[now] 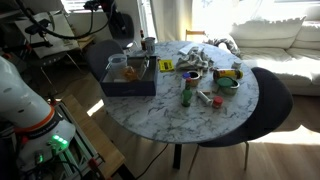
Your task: Turn the yellow paper on top over
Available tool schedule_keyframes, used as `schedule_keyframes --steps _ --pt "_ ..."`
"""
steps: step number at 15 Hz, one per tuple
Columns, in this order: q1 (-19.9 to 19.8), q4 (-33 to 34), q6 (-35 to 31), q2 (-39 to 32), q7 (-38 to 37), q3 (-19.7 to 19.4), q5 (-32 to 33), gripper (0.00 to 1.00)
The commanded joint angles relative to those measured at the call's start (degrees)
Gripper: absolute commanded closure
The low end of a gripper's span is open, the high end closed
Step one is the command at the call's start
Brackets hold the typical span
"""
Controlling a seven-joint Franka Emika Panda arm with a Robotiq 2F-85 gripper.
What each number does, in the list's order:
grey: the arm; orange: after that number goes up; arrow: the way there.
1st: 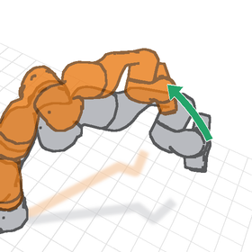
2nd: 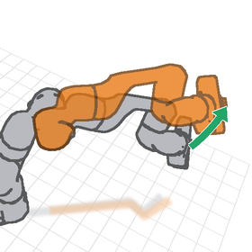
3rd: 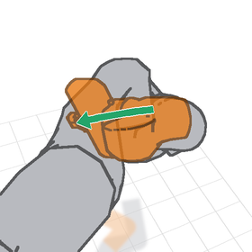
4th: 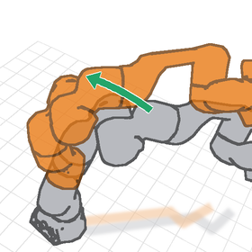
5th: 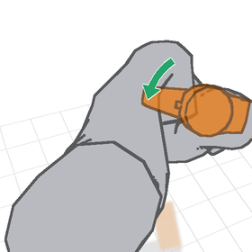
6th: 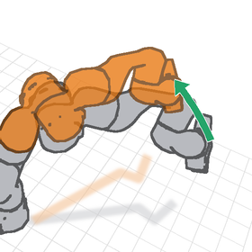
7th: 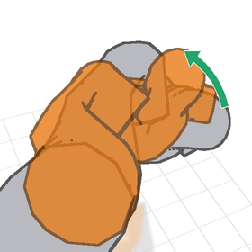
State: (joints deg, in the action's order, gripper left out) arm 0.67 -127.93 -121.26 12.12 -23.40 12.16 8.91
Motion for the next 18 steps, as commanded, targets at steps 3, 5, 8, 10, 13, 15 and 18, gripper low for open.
schedule_keyframes --steps 3,5,8,10,13,15,18 --pt "-1.6 2.5 -8.0 -9.4 20.8 -12.2 -17.4 0.00" --pt "-2.4 5.2 -7.6 -13.0 29.8 -14.8 -25.6 0.00" --pt "-5.9 10.9 -3.1 -20.3 41.6 -17.8 -38.0 0.00" --pt "-8.7 15.1 1.5 -25.7 43.9 -18.3 -42.7 0.00" --pt "-12.2 20.5 5.0 -33.5 42.3 -18.1 -45.4 0.00" --pt "-13.5 23.9 2.5 -38.4 37.6 -18.0 -46.7 0.00" --pt "-14.0 21.4 2.0 -36.5 39.1 -17.5 -45.0 0.00"
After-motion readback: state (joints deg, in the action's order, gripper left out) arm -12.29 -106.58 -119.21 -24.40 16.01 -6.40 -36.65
